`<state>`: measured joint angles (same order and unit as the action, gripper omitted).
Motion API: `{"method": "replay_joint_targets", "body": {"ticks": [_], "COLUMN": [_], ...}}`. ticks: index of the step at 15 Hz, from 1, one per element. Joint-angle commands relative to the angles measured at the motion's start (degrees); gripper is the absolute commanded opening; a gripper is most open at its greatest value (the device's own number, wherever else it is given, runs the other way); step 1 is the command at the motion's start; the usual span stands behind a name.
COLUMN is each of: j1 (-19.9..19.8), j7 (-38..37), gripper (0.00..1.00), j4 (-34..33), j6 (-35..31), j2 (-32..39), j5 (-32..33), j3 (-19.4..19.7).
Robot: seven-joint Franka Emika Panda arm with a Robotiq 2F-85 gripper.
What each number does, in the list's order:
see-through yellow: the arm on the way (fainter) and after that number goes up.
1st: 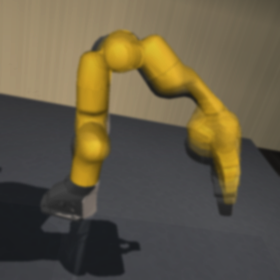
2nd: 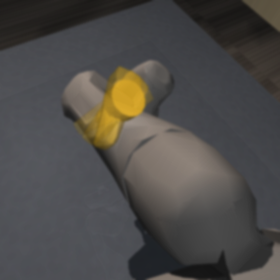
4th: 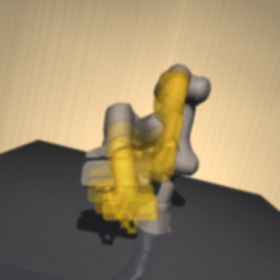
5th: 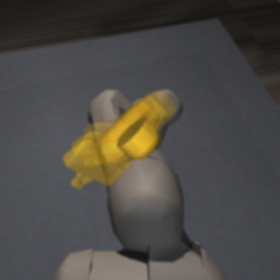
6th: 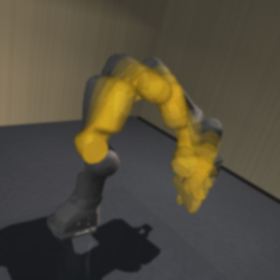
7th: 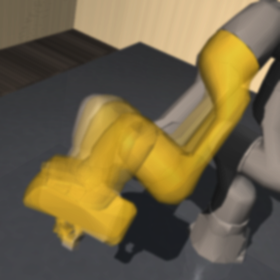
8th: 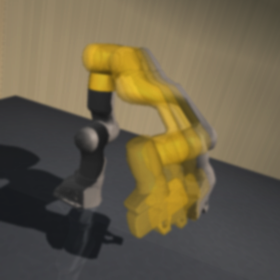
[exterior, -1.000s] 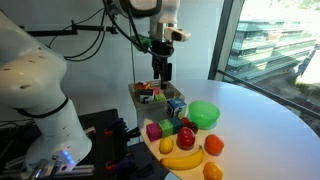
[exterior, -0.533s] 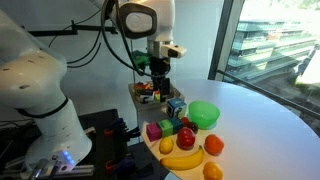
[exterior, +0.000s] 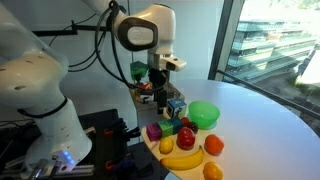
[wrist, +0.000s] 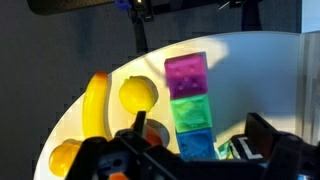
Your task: Put the pink block on the tray
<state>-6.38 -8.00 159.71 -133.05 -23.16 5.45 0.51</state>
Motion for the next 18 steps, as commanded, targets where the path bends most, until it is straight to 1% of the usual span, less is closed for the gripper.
{"method": "replay_joint_targets", "body": {"ticks": [1,3,7,10,15,18], "j1": [-1.6,-1.6,-1.0,-0.8,-0.8,-0.6], "j7": [-5.5,-6.3,-4.2,-2.6,-0.9,0.3], "gripper": [1.0,1.0,1.0,1.0,1.0,1.0], "j4": [0.0,0.0,-0.1,-0.1,-0.1,-0.1], "j6": [-1.9,-1.8,-1.7,-3.0,-9.9,-12.9], "j2": [3.8,5.9,9.7,12.0,15.7,17.6], "j5": [1.4,1.4,1.5,2.3,4.6,4.9], "j3": [-0.9,-0.8,0.1,0.5,1.0,1.5]}}
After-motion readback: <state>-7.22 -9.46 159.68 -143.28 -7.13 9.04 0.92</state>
